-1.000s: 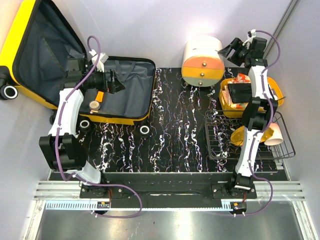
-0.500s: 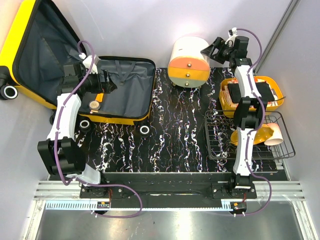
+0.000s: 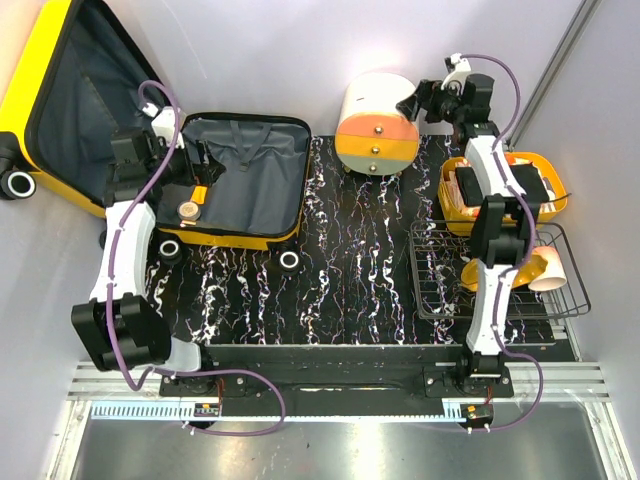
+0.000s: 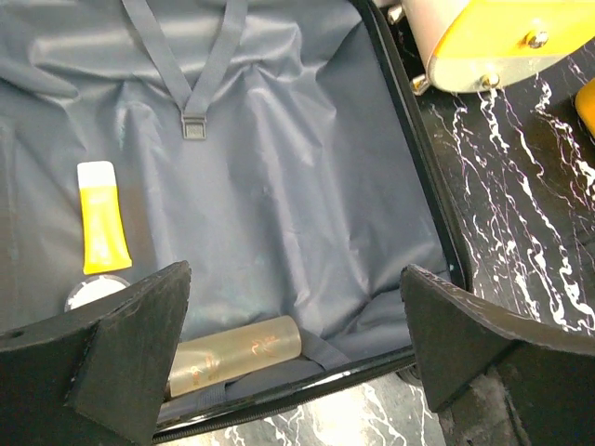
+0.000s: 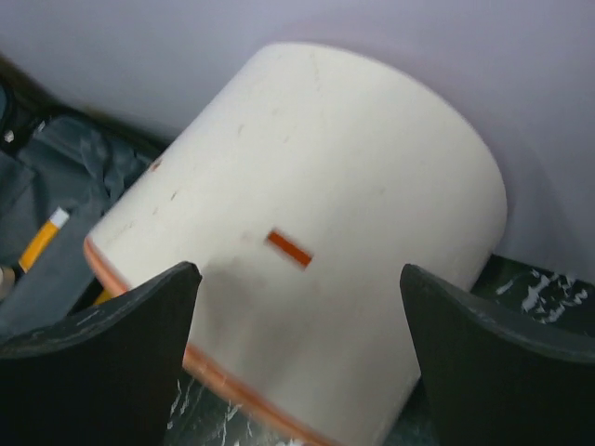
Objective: Open, take out, and arrange the luggage
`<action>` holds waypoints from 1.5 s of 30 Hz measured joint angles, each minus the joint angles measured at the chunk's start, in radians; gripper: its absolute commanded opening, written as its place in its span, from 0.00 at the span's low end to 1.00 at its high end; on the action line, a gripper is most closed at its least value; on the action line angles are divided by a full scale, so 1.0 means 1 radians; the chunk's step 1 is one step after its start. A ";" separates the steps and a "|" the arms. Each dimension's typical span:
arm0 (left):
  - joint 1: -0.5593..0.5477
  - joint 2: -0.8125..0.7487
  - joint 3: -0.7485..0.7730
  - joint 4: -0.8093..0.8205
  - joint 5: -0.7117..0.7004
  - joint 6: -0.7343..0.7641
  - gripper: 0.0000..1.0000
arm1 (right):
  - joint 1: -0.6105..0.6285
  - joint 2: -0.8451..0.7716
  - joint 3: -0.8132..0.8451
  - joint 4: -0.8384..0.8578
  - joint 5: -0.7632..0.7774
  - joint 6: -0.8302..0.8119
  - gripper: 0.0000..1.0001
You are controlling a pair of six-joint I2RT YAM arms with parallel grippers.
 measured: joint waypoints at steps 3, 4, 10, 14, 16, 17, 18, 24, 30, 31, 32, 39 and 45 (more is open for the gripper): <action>0.000 -0.061 -0.065 0.084 -0.023 -0.011 0.99 | 0.001 -0.195 -0.317 0.178 -0.003 -0.043 1.00; 0.000 -0.078 -0.079 0.101 -0.028 -0.012 0.99 | 0.001 -0.255 -0.391 0.218 -0.009 -0.050 1.00; 0.002 -0.146 -0.097 0.193 -0.040 -0.006 0.99 | 0.011 -0.516 -0.559 0.311 -0.053 -0.045 1.00; 0.002 -0.149 -0.101 0.208 -0.012 -0.013 0.99 | 0.084 -0.652 -0.677 0.270 -0.022 -0.089 1.00; 0.002 -0.150 -0.113 0.212 0.005 -0.024 0.99 | 0.139 -0.689 -0.748 0.244 0.019 -0.095 1.00; 0.002 -0.150 -0.122 0.214 0.014 -0.027 0.99 | 0.164 -0.700 -0.792 0.233 0.039 -0.091 1.00; 0.002 -0.150 -0.132 0.212 0.023 -0.036 0.99 | 0.188 -0.711 -0.856 0.248 0.064 -0.068 1.00; 0.002 -0.152 -0.190 0.220 0.068 -0.108 0.99 | 0.223 -0.701 -1.147 0.275 0.237 0.104 0.90; 0.002 -0.153 -0.214 0.223 0.097 -0.175 0.99 | 0.286 -0.537 -1.056 0.247 0.460 0.315 0.74; 0.002 -0.154 -0.217 0.220 0.100 -0.181 0.99 | 0.291 -0.516 -1.045 0.255 0.480 0.346 0.71; 0.002 -0.157 -0.219 0.219 0.103 -0.182 0.99 | 0.293 -0.497 -1.040 0.262 0.494 0.375 0.69; 0.002 -0.184 -0.220 0.189 0.103 -0.174 0.99 | 0.290 -0.357 -0.991 0.297 0.580 0.526 0.61; 0.002 -0.199 -0.220 0.153 0.103 -0.152 0.99 | 0.283 -0.291 -0.978 0.400 0.640 0.578 0.56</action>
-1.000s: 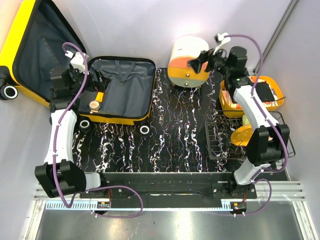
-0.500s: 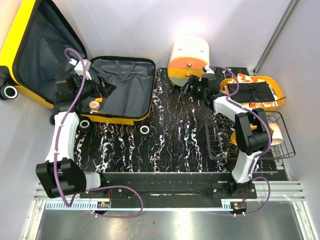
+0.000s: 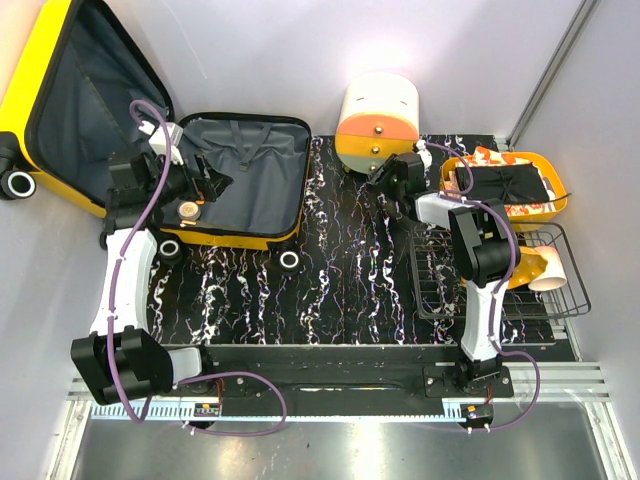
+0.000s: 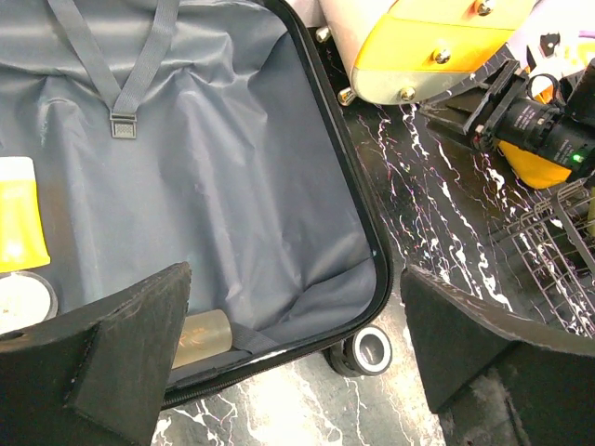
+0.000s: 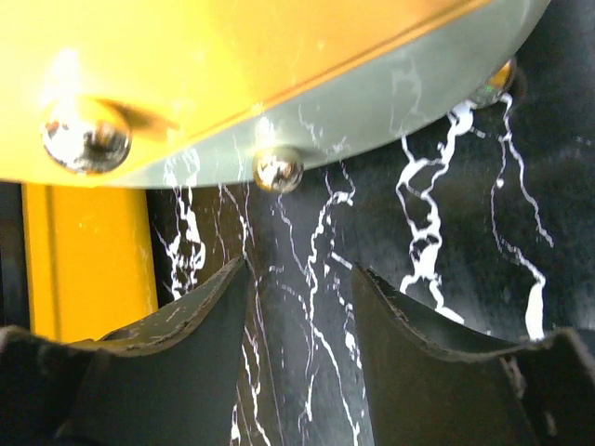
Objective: Open, take out, and arrange the luggage
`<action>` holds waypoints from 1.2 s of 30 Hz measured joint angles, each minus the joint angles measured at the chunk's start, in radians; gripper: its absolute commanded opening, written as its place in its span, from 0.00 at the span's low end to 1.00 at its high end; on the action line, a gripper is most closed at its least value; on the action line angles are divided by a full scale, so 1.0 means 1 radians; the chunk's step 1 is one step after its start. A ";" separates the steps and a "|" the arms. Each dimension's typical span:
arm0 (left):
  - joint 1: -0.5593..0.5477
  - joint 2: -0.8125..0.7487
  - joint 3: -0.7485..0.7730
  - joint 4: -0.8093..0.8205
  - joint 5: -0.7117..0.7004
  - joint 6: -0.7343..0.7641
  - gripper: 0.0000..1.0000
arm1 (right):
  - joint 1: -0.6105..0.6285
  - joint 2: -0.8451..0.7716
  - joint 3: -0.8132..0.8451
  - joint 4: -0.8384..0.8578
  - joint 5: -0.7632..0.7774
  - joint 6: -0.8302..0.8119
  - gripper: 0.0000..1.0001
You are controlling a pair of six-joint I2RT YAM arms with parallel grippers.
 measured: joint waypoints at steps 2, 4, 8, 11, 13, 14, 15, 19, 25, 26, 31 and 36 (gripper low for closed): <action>0.000 0.000 0.000 -0.016 0.000 0.008 0.99 | -0.005 0.024 0.003 0.051 0.016 0.014 0.55; 0.000 0.000 0.000 -0.020 0.000 0.016 0.99 | -0.012 0.051 0.013 0.085 0.026 0.029 0.55; 0.000 0.000 0.000 -0.037 -0.002 0.029 0.99 | -0.026 0.105 0.056 0.118 0.025 0.057 0.56; 0.000 0.000 0.000 -0.052 -0.004 0.039 0.99 | -0.031 0.131 0.087 0.128 0.014 0.076 0.56; 0.000 0.000 0.000 -0.054 -0.005 0.043 0.99 | -0.031 0.137 0.098 0.132 0.014 0.088 0.56; 0.000 0.000 0.000 -0.054 -0.005 0.045 0.99 | -0.031 0.141 0.105 0.138 0.014 0.094 0.56; 0.000 0.000 0.000 -0.054 -0.006 0.046 0.99 | -0.031 0.145 0.113 0.144 0.014 0.098 0.56; 0.000 0.001 0.000 -0.054 -0.006 0.050 0.99 | -0.031 0.159 0.136 0.146 0.000 0.109 0.56; 0.000 0.006 0.000 -0.055 -0.007 0.050 0.99 | -0.031 0.191 0.166 0.144 -0.006 0.131 0.50; 0.000 0.006 0.000 -0.054 -0.007 0.050 0.99 | -0.031 0.192 0.166 0.143 -0.006 0.134 0.42; 0.000 0.007 0.000 -0.055 -0.007 0.050 0.99 | -0.031 0.195 0.167 0.146 -0.010 0.150 0.22; 0.000 0.007 0.000 -0.054 -0.007 0.050 0.99 | -0.031 0.192 0.138 0.180 -0.012 0.152 0.08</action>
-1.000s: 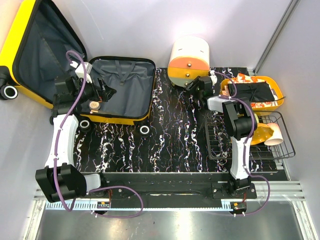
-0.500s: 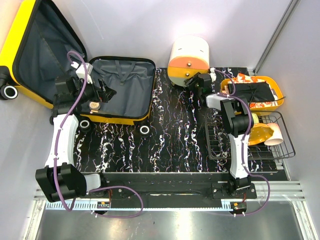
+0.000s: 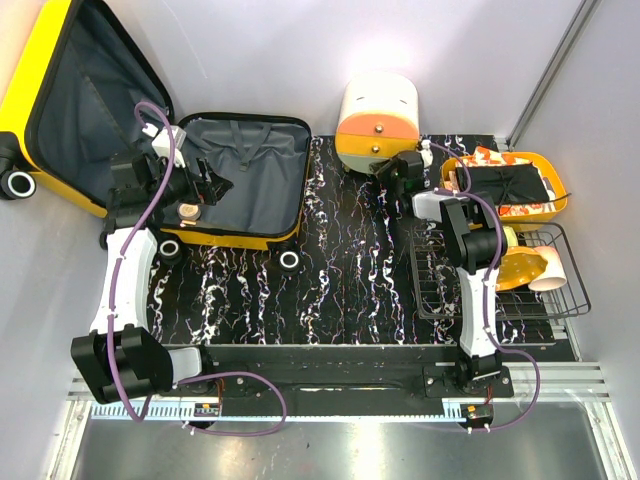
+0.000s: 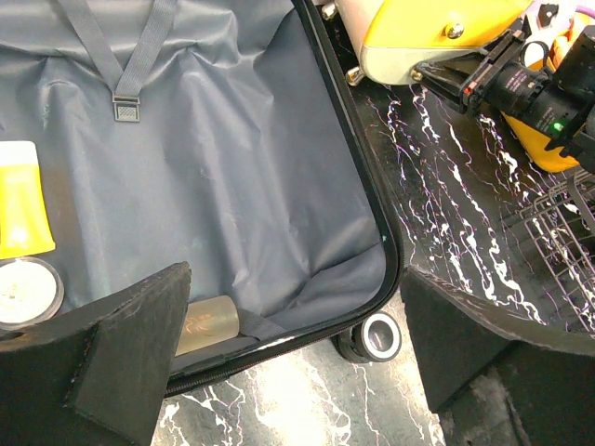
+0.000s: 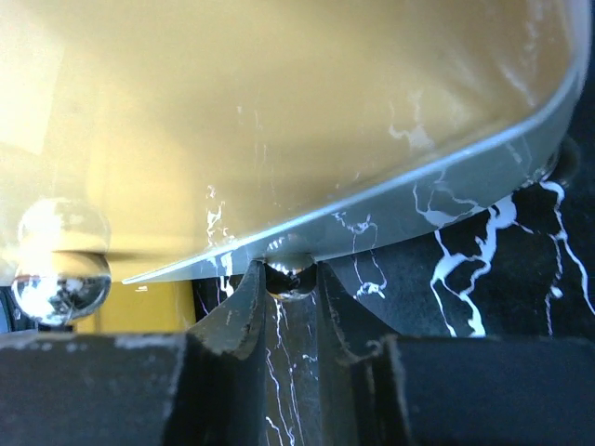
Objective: Open, take out, and arrange the luggage
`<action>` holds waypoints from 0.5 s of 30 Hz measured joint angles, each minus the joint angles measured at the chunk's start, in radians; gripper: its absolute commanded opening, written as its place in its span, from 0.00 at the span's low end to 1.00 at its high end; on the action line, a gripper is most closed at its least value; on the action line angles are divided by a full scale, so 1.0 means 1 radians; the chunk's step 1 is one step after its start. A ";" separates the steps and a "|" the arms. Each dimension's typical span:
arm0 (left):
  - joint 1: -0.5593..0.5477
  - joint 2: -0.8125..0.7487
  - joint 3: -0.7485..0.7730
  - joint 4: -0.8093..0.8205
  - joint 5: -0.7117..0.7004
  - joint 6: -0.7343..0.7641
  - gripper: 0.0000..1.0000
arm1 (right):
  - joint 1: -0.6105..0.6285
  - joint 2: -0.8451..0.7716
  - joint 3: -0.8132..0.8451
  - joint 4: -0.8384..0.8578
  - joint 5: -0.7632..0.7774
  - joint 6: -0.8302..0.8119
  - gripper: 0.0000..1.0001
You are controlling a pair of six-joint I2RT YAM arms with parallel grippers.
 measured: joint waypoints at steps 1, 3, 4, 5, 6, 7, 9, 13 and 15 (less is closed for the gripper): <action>0.000 0.000 0.000 0.000 0.000 0.000 0.99 | 0.000 -0.006 -0.014 0.011 0.000 0.000 0.07; 0.000 0.000 0.000 0.001 0.000 -0.001 0.99 | 0.000 -0.030 -0.054 0.024 -0.003 0.002 0.05; 0.000 0.000 -0.001 0.002 0.000 -0.001 0.99 | 0.001 -0.044 -0.072 0.024 -0.006 0.002 0.05; 0.000 0.000 -0.002 0.003 0.000 -0.002 0.99 | 0.002 -0.063 -0.100 0.029 -0.012 0.003 0.05; 0.000 0.000 -0.005 0.005 0.000 -0.003 0.99 | 0.004 -0.082 -0.130 0.033 -0.017 0.003 0.05; 0.000 0.000 -0.009 0.008 0.000 -0.006 0.99 | 0.006 -0.102 -0.160 0.038 -0.019 0.003 0.04; 0.000 0.000 -0.023 0.011 0.000 -0.010 0.99 | 0.013 -0.141 -0.213 0.042 -0.024 0.003 0.05; 0.000 -0.001 -0.054 0.011 0.000 -0.017 0.99 | 0.027 -0.211 -0.314 0.053 -0.028 0.003 0.26; 0.000 -0.001 -0.065 0.010 -0.002 -0.020 0.99 | 0.031 -0.238 -0.351 0.055 -0.039 0.004 0.41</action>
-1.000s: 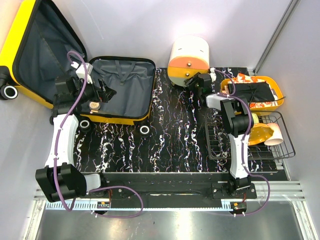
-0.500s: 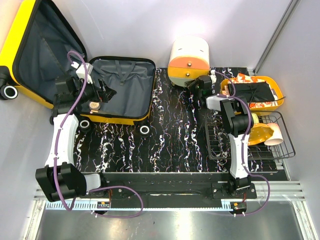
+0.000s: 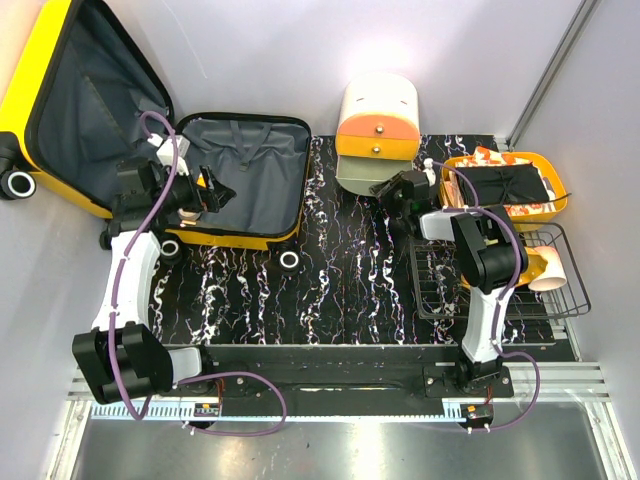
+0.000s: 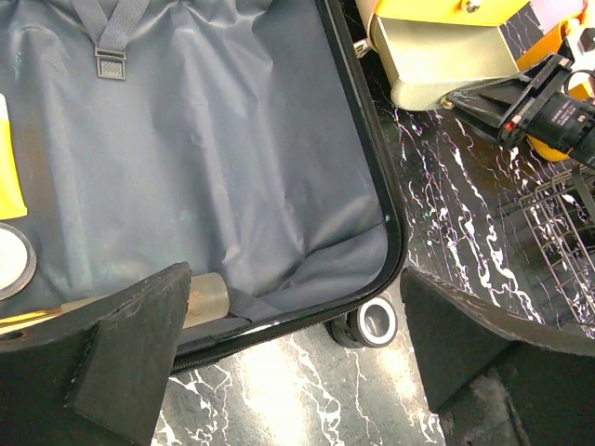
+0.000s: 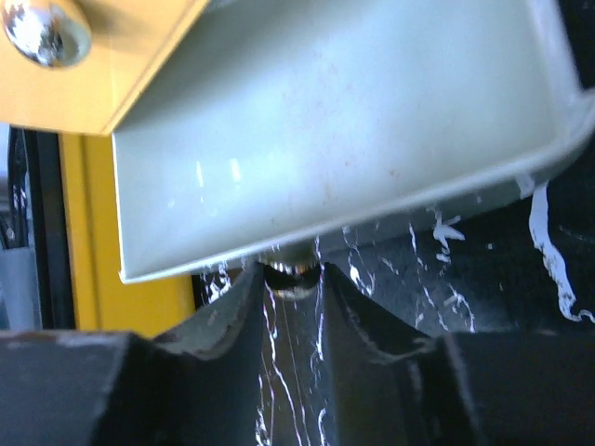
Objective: Open, take out, and arrange the luggage
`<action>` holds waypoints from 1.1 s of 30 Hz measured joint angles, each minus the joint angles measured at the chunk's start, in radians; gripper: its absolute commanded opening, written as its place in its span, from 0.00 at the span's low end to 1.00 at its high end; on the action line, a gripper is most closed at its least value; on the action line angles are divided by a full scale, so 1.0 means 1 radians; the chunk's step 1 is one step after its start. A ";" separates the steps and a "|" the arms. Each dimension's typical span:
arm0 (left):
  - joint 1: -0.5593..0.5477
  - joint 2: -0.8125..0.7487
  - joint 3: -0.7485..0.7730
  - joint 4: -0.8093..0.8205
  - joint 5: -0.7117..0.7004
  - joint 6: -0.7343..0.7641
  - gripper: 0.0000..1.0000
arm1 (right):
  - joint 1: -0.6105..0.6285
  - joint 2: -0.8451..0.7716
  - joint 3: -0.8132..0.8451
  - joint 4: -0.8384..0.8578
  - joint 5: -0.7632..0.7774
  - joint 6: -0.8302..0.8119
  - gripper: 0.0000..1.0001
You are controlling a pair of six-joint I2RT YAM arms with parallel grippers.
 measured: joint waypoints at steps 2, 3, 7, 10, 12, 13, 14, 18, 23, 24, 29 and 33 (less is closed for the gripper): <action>0.000 -0.001 -0.005 -0.004 -0.005 0.000 0.99 | 0.002 -0.015 -0.024 0.004 -0.012 0.003 0.52; 0.000 -0.001 -0.005 -0.003 -0.010 0.000 0.99 | 0.002 -0.021 -0.034 0.004 -0.014 0.003 0.57; 0.000 0.006 0.008 -0.036 -0.063 0.008 0.99 | 0.003 -0.023 -0.043 -0.006 -0.023 -0.002 0.71; 0.000 0.069 0.086 -0.116 -0.125 0.041 0.99 | 0.003 -0.032 -0.043 -0.017 -0.038 -0.028 0.80; 0.000 0.137 0.164 -0.173 -0.175 0.069 0.99 | 0.003 -0.049 -0.043 -0.033 -0.050 -0.055 0.96; 0.000 0.176 0.211 -0.207 -0.206 0.080 0.99 | 0.003 -0.065 -0.043 -0.050 -0.062 -0.072 1.00; 0.000 0.220 0.258 -0.235 -0.234 0.090 0.99 | 0.003 -0.082 -0.042 -0.067 -0.073 -0.089 1.00; 0.000 0.388 0.419 -0.320 -0.328 0.127 0.99 | 0.003 -0.158 -0.026 -0.163 -0.158 -0.198 1.00; 0.000 0.568 0.552 -0.384 -0.388 0.175 0.99 | 0.003 -0.253 -0.026 -0.257 -0.258 -0.321 1.00; 0.000 0.595 0.572 -0.386 -0.395 0.182 0.97 | 0.003 -0.274 -0.031 -0.272 -0.276 -0.353 1.00; 0.000 0.760 0.683 -0.391 -0.447 0.223 0.90 | 0.003 -0.404 -0.068 -0.299 -0.333 -0.508 1.00; 0.000 0.848 0.719 -0.364 -0.476 0.268 0.86 | 0.003 -0.492 -0.073 -0.303 -0.378 -0.619 1.00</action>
